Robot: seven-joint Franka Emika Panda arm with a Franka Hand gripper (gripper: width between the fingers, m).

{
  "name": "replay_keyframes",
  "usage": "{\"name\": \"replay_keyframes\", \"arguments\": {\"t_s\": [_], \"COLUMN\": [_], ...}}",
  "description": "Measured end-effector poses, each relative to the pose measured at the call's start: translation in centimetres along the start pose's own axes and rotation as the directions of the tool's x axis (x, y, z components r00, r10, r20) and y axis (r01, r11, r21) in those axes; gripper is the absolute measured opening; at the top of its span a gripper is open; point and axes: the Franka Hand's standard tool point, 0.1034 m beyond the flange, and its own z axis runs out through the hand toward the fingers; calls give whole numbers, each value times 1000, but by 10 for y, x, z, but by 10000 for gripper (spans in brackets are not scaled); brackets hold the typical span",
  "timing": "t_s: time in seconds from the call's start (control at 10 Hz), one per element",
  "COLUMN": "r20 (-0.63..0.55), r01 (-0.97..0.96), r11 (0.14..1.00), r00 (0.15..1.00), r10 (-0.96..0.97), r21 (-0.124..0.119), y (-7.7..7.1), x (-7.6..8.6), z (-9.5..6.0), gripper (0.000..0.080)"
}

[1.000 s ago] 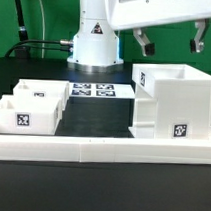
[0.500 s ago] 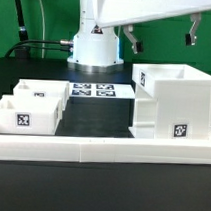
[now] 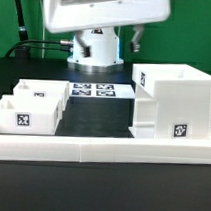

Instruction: Assemble drawer

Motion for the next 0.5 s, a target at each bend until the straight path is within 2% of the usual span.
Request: {"name": "replay_keyframes", "arguments": {"t_s": [0.2, 0.5], "r20": [2, 5], "r01": [-16, -20], "r11": [1000, 1000], "r00": [1000, 1000], "r10": [16, 20], "r21": [-1, -3], "y": [-3, 0], "x": [0, -1], "z": [1, 2], "gripper": [649, 649]}}
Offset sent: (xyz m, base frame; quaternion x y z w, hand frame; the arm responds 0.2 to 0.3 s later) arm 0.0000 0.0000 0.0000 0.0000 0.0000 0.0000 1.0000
